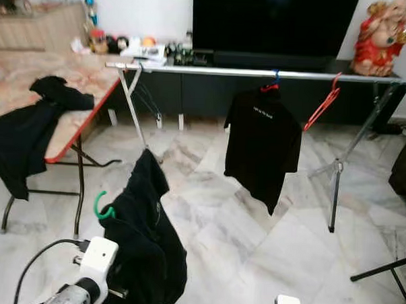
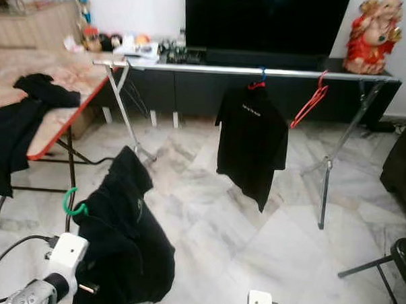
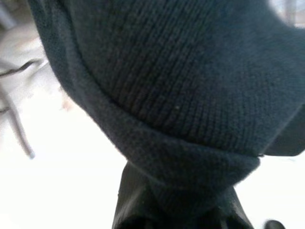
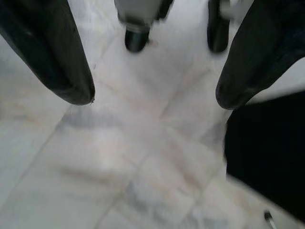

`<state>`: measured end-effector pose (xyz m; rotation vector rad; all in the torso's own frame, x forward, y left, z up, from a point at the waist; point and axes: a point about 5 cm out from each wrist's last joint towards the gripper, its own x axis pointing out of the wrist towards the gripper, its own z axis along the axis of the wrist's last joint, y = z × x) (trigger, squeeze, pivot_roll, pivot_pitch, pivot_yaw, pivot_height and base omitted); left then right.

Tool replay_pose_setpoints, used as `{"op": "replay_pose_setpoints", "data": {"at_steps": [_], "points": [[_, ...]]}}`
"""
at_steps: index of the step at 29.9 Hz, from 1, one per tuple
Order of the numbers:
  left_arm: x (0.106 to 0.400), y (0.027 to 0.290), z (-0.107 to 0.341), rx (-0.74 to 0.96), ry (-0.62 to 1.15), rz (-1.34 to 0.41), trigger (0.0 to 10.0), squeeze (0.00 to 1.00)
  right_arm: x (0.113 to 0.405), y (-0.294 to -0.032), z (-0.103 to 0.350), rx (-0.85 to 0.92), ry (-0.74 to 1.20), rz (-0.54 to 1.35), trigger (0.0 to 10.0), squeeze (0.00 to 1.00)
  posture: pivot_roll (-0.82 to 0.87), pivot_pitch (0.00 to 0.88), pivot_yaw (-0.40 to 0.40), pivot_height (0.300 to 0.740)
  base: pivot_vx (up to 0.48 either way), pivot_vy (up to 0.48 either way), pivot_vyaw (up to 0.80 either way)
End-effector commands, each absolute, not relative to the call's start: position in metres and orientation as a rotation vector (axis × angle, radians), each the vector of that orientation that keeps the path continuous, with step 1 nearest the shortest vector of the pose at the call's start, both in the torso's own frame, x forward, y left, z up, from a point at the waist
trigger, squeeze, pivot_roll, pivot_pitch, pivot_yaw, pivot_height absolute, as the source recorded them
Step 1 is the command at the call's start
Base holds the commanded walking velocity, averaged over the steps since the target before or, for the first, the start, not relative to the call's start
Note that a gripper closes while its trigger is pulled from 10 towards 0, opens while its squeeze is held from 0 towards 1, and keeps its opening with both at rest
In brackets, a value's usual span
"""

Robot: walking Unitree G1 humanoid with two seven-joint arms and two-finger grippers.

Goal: Hang hanger

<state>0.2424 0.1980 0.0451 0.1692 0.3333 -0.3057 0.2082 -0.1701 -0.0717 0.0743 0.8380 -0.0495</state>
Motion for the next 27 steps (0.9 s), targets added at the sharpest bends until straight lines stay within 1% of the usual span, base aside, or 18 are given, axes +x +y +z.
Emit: {"op": "replay_pose_setpoints", "data": {"at_steps": [1,5,9,15,18,19,21,27], "points": [[0.252,0.193,0.065,0.181,0.262,-0.352,10.0,0.00,0.223,-0.164,-0.063,0.071,0.780,-0.019,10.0,0.00,0.17,0.047,-0.005,0.740,0.000,0.000,0.00],[0.255,0.187,0.071,0.195,0.268,-0.401,10.0,0.00,0.241,-0.161,-0.050,0.072,0.701,0.018,10.0,0.00,0.17,0.053,-0.005,0.740,0.000,0.000,0.00],[0.255,0.183,0.072,0.189,0.275,-0.424,10.0,0.00,0.246,-0.160,-0.047,0.066,0.679,0.038,10.0,0.00,0.17,0.054,-0.006,0.740,0.000,0.000,0.00],[0.255,0.176,0.077,0.188,0.285,-0.478,10.0,0.00,0.261,-0.157,-0.033,0.040,0.587,0.096,10.0,0.00,0.17,0.060,-0.008,0.740,0.000,0.000,0.00],[0.257,0.172,0.085,0.187,0.282,-0.531,10.0,0.00,0.272,-0.146,-0.020,0.063,0.494,0.218,10.0,0.00,0.18,0.061,-0.010,0.740,0.000,0.000,0.00],[0.259,0.167,0.090,0.198,0.276,-0.578,10.0,0.00,0.277,-0.136,-0.011,0.086,0.431,0.334,10.0,0.00,0.18,0.062,-0.014,0.740,0.000,0.000,0.00],[0.264,0.162,0.097,0.207,0.269,-0.618,10.0,0.00,0.282,-0.129,-0.002,0.097,0.369,0.436,10.0,0.00,0.18,0.062,-0.014,0.740,0.000,0.000,0.00],[0.276,0.154,0.110,0.212,0.248,-0.681,10.0,0.00,0.288,-0.119,0.013,0.166,0.295,0.644,10.0,0.00,0.16,0.065,-0.014,0.740,0.000,0.000,0.00]]}}
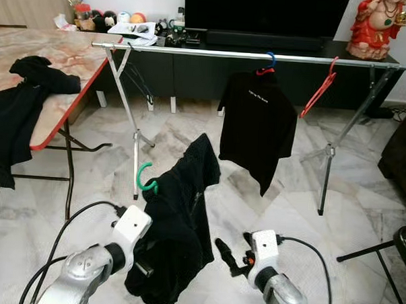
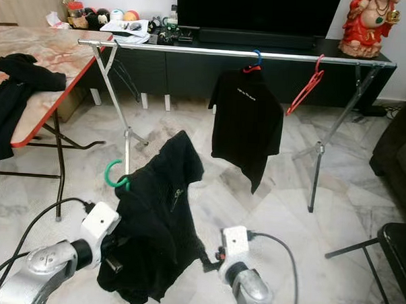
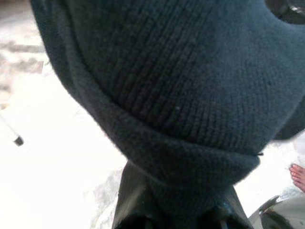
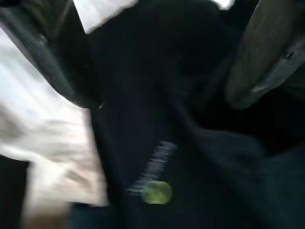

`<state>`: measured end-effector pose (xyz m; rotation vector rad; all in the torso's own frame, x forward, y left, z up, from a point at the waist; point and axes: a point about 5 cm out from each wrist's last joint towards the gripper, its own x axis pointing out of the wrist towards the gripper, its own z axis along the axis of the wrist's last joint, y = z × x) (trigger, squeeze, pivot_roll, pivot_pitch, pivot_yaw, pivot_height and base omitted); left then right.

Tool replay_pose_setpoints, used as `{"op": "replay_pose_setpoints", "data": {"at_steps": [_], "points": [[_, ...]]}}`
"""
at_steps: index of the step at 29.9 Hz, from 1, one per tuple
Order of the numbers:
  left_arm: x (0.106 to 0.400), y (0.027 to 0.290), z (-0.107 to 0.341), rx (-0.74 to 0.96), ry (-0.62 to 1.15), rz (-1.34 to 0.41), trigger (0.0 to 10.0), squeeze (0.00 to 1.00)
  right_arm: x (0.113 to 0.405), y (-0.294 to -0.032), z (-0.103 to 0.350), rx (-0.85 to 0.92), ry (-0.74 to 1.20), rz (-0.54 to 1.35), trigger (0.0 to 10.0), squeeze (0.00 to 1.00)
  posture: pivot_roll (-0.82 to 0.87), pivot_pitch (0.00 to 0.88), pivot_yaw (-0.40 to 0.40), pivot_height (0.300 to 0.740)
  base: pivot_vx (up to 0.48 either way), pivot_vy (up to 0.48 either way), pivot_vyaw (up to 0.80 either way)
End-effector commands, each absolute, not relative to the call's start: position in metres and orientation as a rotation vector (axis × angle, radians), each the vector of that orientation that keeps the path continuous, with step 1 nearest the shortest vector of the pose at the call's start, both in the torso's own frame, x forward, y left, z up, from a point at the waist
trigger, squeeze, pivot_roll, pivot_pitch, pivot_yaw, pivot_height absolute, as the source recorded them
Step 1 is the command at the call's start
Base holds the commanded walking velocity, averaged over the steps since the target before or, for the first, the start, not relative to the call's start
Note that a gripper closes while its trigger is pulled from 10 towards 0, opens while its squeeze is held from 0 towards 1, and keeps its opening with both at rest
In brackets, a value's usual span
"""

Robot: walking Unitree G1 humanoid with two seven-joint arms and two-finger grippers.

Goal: Hang hanger

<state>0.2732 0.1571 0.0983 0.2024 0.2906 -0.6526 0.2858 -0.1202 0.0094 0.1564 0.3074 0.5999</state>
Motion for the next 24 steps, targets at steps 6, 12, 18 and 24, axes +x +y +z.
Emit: {"op": "replay_pose_setpoints", "data": {"at_steps": [6,12,18,24], "points": [[0.282,0.145,0.122,0.225,0.230,-0.760,10.0,0.00,0.285,-0.120,0.014,0.091,0.288,0.716,10.0,0.00,0.16,0.064,-0.019,0.740,0.000,0.000,0.00],[0.284,0.138,0.131,0.233,0.221,-0.821,10.0,0.00,0.285,-0.126,0.014,0.066,0.280,0.713,10.0,0.00,0.16,0.064,-0.021,0.740,0.000,0.000,0.00],[0.279,0.132,0.133,0.233,0.232,-0.885,10.0,0.00,0.290,-0.126,0.020,0.069,0.252,0.702,10.0,0.00,0.16,0.062,-0.026,0.740,0.000,0.000,0.00],[0.267,0.127,0.134,0.233,0.264,-0.964,10.0,0.00,0.297,-0.123,0.028,0.054,0.206,0.686,10.0,0.00,0.17,0.058,-0.031,0.740,0.000,0.000,0.00]]}}
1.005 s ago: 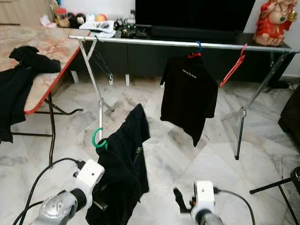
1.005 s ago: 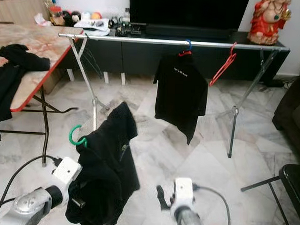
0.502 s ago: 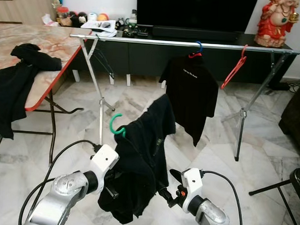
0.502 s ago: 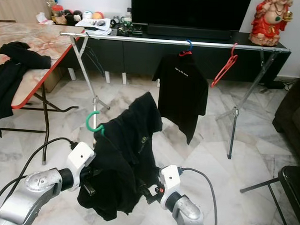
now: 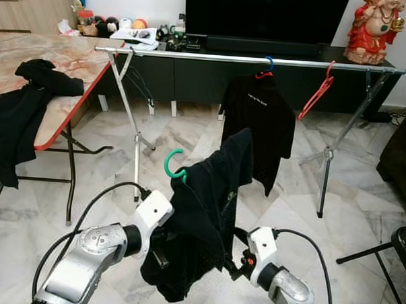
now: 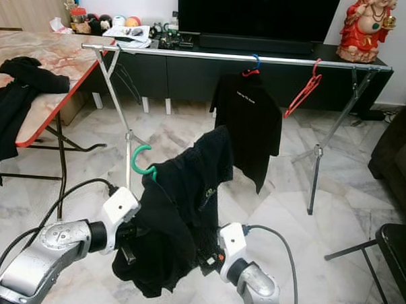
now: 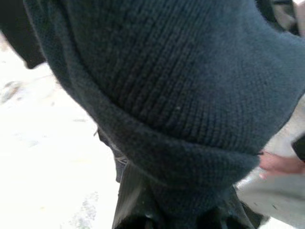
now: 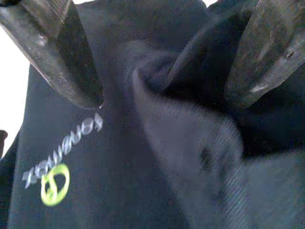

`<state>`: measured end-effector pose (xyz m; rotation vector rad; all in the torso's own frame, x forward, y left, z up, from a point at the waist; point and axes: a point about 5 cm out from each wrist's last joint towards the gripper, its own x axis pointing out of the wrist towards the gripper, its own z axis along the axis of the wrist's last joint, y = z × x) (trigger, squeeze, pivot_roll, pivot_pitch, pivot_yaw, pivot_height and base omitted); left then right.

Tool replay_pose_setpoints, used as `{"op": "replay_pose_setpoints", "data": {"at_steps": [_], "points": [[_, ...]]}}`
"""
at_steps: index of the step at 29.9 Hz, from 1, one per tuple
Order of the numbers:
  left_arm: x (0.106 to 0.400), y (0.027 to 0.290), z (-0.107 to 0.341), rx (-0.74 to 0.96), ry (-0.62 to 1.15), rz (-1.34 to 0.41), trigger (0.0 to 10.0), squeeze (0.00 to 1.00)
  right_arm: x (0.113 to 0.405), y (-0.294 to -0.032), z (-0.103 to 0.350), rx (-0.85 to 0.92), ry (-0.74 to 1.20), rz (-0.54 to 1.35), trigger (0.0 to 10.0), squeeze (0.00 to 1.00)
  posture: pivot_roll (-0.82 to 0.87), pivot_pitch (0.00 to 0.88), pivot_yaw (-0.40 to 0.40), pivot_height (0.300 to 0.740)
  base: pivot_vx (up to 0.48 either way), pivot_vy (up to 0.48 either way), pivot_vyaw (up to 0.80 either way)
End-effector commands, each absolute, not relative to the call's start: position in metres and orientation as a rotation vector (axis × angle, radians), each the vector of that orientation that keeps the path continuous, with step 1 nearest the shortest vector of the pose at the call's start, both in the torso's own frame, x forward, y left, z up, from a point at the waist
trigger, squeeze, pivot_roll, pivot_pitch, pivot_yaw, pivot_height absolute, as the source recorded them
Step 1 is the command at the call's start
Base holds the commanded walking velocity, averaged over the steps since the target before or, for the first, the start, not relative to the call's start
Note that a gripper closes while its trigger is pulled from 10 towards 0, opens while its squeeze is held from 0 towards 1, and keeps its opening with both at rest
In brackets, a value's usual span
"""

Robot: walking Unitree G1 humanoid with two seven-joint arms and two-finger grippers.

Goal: Hang hanger

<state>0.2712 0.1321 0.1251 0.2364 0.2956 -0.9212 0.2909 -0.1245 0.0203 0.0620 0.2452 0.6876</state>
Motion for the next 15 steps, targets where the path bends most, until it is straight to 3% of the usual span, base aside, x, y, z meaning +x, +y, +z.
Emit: {"op": "replay_pose_setpoints", "data": {"at_steps": [1,10,11,12,13,15], "points": [[0.2675,0.1273,0.1337,0.233,0.264,-0.964,10.0,0.00,0.2968,-0.1233,0.0280,0.054,0.206,0.686,10.0,0.00,0.17,0.058,-0.031,0.740,0.000,0.000,0.00],[0.2633,0.1271,0.1317,0.239,0.290,-0.972,10.0,0.00,0.3030,-0.1221,0.0349,0.046,0.178,0.680,10.0,0.00,0.17,0.050,-0.033,0.740,0.000,0.000,0.00],[0.2634,0.1269,0.1318,0.240,0.290,-0.973,10.0,0.00,0.3030,-0.1226,0.0346,0.042,0.180,0.676,3.1,0.00,0.17,0.050,-0.033,0.740,0.000,0.000,0.00],[0.2634,0.1269,0.1318,0.240,0.290,-0.973,10.0,0.00,0.3030,-0.1226,0.0346,0.042,0.180,0.676,3.1,0.00,0.17,0.050,-0.033,0.740,0.000,0.000,0.00],[0.2636,0.1272,0.1321,0.240,0.291,-0.972,10.0,0.00,0.3028,-0.1236,0.0337,0.043,0.185,0.666,0.0,0.00,0.17,0.049,-0.033,0.740,0.000,0.000,0.00],[0.2638,0.1282,0.1318,0.243,0.295,-0.969,10.0,0.00,0.3026,-0.1248,0.0329,0.042,0.189,0.658,0.0,0.00,0.17,0.049,-0.033,0.740,0.000,0.000,0.00]]}}
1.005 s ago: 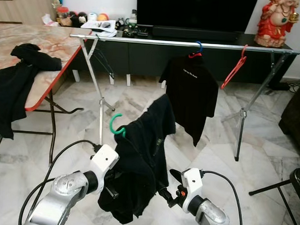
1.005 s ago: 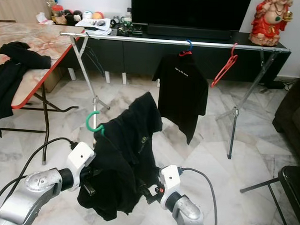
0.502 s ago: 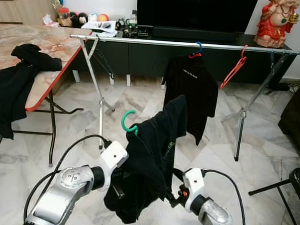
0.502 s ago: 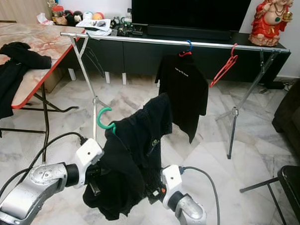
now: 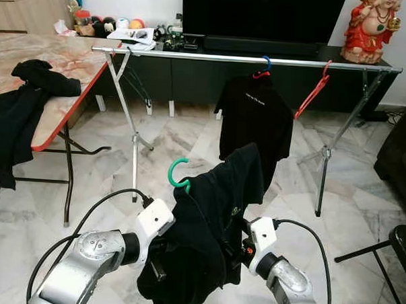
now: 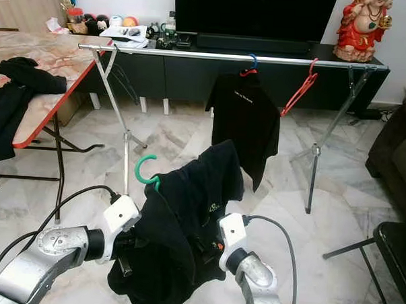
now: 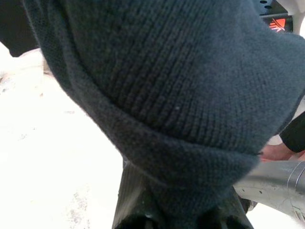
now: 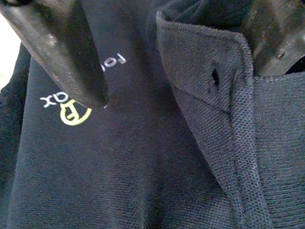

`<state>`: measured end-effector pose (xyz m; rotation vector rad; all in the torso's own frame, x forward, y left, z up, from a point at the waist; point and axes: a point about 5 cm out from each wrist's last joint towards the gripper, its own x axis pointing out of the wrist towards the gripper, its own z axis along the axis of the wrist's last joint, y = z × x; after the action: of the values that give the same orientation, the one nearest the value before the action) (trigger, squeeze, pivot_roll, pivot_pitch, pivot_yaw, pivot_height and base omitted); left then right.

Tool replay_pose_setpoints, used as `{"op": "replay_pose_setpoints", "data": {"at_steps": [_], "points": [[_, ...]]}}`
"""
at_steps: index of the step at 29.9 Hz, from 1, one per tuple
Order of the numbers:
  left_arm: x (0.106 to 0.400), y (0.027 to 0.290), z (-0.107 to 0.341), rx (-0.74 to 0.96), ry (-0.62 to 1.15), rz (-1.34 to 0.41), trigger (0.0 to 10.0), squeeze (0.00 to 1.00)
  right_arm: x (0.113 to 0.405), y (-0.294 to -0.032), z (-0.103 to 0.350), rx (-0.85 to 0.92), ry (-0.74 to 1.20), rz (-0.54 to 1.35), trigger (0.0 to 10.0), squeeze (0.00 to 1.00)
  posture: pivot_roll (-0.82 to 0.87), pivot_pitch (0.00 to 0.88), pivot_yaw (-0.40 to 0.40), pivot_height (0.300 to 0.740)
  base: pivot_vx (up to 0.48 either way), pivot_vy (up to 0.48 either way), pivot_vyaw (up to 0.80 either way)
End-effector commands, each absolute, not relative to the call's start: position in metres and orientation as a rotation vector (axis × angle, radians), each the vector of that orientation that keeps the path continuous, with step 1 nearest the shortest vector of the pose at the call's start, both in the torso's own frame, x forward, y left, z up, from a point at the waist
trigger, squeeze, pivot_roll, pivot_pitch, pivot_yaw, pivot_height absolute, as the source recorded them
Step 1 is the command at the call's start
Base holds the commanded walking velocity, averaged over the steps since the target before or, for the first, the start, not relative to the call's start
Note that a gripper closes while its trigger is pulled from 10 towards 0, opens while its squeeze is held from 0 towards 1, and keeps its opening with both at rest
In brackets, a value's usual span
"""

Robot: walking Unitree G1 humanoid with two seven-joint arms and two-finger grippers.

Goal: Hang hanger

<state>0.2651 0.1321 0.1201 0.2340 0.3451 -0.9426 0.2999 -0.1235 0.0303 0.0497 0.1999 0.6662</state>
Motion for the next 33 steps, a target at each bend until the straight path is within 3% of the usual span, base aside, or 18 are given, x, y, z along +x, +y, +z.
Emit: {"op": "replay_pose_setpoints", "data": {"at_steps": [1,33], "points": [[0.264,0.129,0.131,0.247,0.298,-0.967,10.0,0.00,0.302,-0.126,0.032,0.037,0.192,0.649,0.0,0.00,0.16,0.046,-0.032,0.740,0.000,0.000,0.00],[0.257,0.124,0.137,0.247,0.297,-1.035,10.0,0.00,0.307,-0.140,0.031,0.003,0.204,0.500,0.0,0.00,0.17,0.030,-0.029,0.740,0.000,0.000,0.00]]}}
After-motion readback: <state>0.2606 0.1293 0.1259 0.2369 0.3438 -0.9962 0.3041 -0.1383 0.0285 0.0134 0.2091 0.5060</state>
